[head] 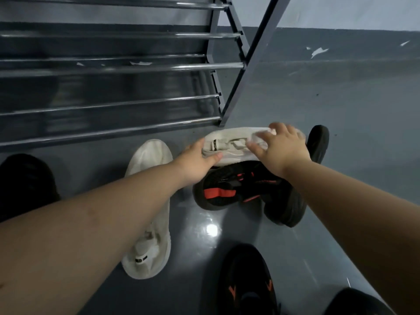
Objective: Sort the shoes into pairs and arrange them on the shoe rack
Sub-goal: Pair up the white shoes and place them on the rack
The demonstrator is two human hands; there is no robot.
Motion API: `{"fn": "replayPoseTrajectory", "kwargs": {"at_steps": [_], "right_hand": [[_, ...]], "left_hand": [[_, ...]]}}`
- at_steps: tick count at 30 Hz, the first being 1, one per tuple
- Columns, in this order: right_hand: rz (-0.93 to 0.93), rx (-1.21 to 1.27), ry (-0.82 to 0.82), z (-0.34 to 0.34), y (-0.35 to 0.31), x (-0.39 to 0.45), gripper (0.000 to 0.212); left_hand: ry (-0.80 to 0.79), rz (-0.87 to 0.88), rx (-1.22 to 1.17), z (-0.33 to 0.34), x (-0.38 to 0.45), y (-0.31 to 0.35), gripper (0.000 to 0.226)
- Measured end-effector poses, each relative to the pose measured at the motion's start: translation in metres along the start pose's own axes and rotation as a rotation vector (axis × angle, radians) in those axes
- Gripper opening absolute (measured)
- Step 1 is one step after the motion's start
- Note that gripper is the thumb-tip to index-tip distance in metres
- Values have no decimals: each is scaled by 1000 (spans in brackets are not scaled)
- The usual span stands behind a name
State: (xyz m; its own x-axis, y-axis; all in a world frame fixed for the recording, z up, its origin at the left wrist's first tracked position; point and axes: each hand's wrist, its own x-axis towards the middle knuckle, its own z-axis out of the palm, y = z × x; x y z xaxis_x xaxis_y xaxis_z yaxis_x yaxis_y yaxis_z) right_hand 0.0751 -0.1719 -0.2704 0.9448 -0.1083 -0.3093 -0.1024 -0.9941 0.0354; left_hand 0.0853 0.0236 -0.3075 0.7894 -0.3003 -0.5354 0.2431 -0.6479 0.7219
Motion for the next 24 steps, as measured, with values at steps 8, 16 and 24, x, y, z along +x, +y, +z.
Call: {"fn": "replayPoseTrajectory", "kwargs": {"at_steps": [8, 16, 24], "right_hand": [[39, 334, -22, 26, 3, -14, 43], [127, 571, 126, 43, 1, -24, 40], [339, 800, 191, 52, -37, -58, 71]], "left_hand": [[100, -241, -651, 13, 24, -5, 82], [135, -309, -858, 18, 29, -1, 56], [230, -217, -874, 29, -6, 16, 31]]}}
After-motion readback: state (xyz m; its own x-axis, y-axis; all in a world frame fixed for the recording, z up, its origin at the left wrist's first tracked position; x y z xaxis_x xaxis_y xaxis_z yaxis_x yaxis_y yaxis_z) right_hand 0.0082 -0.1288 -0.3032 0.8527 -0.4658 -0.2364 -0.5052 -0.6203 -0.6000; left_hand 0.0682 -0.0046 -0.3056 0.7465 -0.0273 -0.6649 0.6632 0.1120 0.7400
